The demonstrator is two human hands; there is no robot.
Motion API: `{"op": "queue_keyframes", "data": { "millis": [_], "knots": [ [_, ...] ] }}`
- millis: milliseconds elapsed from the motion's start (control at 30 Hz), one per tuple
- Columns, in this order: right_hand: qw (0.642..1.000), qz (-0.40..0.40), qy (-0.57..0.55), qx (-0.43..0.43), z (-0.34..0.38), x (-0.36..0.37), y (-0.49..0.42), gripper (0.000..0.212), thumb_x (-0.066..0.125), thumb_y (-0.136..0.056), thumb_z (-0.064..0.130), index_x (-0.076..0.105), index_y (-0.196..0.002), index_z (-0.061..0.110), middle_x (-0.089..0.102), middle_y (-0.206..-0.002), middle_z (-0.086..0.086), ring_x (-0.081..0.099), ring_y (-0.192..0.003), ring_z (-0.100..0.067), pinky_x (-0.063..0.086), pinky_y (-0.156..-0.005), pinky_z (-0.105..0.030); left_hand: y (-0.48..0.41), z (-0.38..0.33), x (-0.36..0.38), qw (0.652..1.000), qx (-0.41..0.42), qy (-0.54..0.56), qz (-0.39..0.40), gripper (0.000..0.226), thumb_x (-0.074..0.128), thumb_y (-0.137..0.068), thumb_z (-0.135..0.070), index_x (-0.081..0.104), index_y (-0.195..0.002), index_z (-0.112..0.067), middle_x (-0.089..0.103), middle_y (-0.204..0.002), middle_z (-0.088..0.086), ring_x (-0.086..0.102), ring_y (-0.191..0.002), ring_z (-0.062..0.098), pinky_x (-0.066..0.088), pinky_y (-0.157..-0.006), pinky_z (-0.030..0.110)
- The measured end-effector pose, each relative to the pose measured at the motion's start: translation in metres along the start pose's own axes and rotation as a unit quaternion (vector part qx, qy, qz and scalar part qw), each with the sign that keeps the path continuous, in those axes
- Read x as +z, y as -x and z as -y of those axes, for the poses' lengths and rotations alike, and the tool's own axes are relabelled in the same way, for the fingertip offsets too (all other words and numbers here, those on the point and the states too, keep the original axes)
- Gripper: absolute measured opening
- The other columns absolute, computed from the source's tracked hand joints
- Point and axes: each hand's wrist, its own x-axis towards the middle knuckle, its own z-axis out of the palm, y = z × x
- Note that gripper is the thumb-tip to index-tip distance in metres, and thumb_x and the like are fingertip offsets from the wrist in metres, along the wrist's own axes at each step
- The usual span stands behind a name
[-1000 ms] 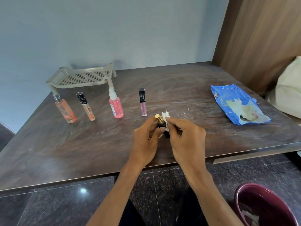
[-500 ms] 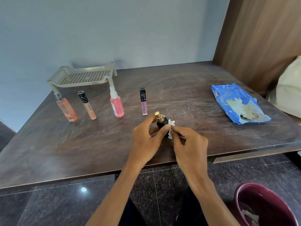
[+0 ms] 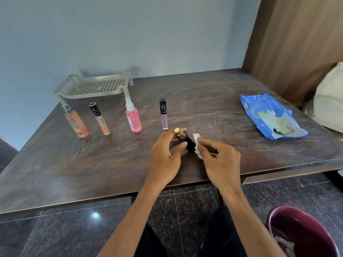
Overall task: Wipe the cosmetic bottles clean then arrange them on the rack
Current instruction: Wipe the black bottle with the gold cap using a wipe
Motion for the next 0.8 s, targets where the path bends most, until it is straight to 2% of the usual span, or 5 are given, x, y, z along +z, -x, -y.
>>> {"op": "queue_keyframes", "data": {
  "millis": [167, 333, 467, 633, 800],
  "knots": [
    [0.999, 0.022, 0.013, -0.041, 0.014, 0.004, -0.006, 0.019, 0.066, -0.091, 0.013, 0.075, -0.107, 0.02, 0.072, -0.095, 0.015, 0.062, -0.089, 0.013, 0.043, -0.075, 0.0, -0.002, -0.001, -0.002, 0.998, -0.024, 0.044, 0.032, 0.025, 0.061, -0.1, -0.012, 0.064, -0.124, -0.02, 0.07, -0.119, 0.0, 0.067, -0.115, 0.013, 0.056, -0.098, 0.043],
    [0.994, 0.011, 0.038, -0.099, 0.02, 0.011, -0.004, 0.021, 0.066, -0.091, 0.009, 0.074, -0.109, 0.017, 0.073, -0.101, 0.009, 0.064, -0.092, 0.006, 0.045, -0.079, -0.002, -0.001, -0.002, -0.003, 0.997, -0.032, 0.07, 0.027, 0.024, 0.062, -0.099, -0.017, 0.065, -0.122, -0.021, 0.073, -0.116, -0.004, 0.068, -0.113, 0.014, 0.056, -0.098, 0.047],
    [0.994, -0.003, 0.074, -0.083, 0.008, 0.007, -0.001, 0.02, 0.064, -0.091, 0.009, 0.075, -0.107, 0.015, 0.074, -0.099, 0.006, 0.065, -0.088, 0.003, 0.046, -0.079, -0.003, -0.001, -0.003, -0.004, 0.997, -0.03, 0.062, 0.023, 0.024, 0.064, -0.097, -0.028, 0.066, -0.119, -0.018, 0.074, -0.113, -0.004, 0.069, -0.111, 0.012, 0.056, -0.097, 0.048],
    [0.996, 0.023, 0.078, -0.044, 0.009, 0.002, -0.011, 0.021, 0.063, -0.091, 0.007, 0.075, -0.107, 0.014, 0.075, -0.1, 0.005, 0.066, -0.09, 0.001, 0.048, -0.085, -0.007, -0.001, -0.002, -0.003, 0.999, -0.017, 0.04, 0.017, 0.024, 0.064, -0.097, -0.026, 0.066, -0.12, -0.017, 0.075, -0.113, -0.005, 0.07, -0.11, 0.009, 0.057, -0.096, 0.047],
    [0.993, 0.021, 0.053, -0.101, 0.029, 0.012, -0.01, 0.021, 0.063, -0.092, 0.007, 0.075, -0.108, 0.015, 0.073, -0.099, 0.01, 0.065, -0.089, 0.004, 0.045, -0.076, -0.001, -0.001, -0.002, -0.002, 0.999, -0.017, 0.049, 0.012, 0.022, 0.064, -0.097, -0.015, 0.066, -0.119, -0.016, 0.075, -0.113, -0.005, 0.07, -0.11, 0.009, 0.057, -0.097, 0.044]
  ]
}}
